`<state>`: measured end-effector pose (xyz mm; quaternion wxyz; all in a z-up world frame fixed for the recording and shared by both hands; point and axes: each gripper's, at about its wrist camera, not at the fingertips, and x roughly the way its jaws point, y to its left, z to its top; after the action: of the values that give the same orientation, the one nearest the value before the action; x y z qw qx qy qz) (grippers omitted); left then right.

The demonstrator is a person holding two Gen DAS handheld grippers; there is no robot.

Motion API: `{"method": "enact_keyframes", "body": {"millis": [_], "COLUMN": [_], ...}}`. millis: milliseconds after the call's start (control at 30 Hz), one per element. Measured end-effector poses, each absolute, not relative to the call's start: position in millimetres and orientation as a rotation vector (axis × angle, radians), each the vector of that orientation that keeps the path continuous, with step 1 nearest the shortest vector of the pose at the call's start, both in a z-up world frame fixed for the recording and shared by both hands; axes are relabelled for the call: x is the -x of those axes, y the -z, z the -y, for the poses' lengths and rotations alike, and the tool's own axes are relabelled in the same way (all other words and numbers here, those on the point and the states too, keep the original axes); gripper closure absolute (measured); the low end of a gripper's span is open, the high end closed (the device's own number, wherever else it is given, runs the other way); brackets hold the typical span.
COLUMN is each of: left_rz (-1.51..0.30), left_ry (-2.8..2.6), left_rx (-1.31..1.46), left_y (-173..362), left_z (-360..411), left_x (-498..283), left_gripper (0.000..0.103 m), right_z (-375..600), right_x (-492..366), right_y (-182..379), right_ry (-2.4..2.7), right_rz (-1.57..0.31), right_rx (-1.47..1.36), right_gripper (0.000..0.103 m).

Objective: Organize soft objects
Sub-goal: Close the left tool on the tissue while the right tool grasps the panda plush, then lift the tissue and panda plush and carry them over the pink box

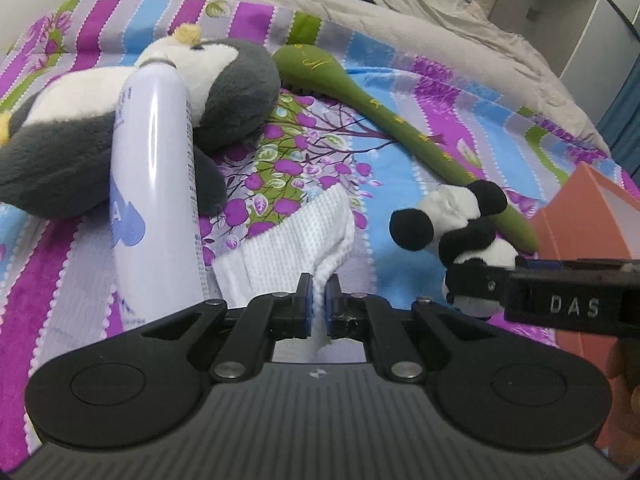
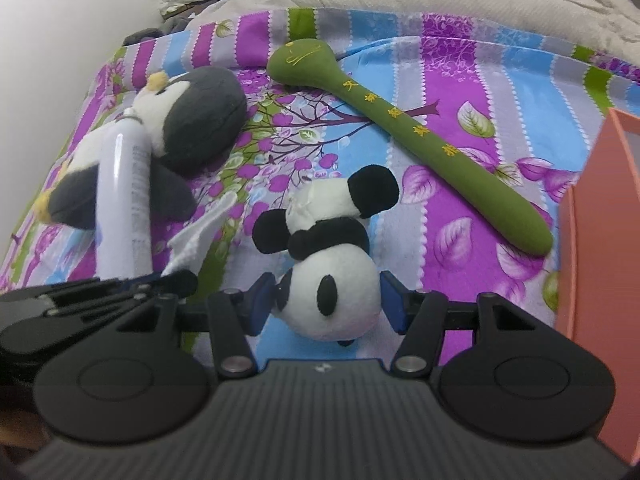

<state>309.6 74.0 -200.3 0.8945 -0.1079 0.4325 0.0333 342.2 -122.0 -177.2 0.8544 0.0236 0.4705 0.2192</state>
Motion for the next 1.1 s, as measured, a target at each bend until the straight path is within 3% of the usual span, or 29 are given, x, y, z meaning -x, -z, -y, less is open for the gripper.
{"method": "enact_keyframes", "body": {"millis": [1100], "left_rz": [-0.831], "left_ry": [0.056], "left_rx": [0.204], "left_y": [113.3], "left_z": [-14.9], "left_x": [-176.5], "left_gripper": [0.095], "right_z": [184.3], "right_x": [-185.1], "right_y": [108.2], "right_ry": [-0.398], "right_rz": [-0.866], "right_rx": [-0.064], "right_gripper": [0.044]}}
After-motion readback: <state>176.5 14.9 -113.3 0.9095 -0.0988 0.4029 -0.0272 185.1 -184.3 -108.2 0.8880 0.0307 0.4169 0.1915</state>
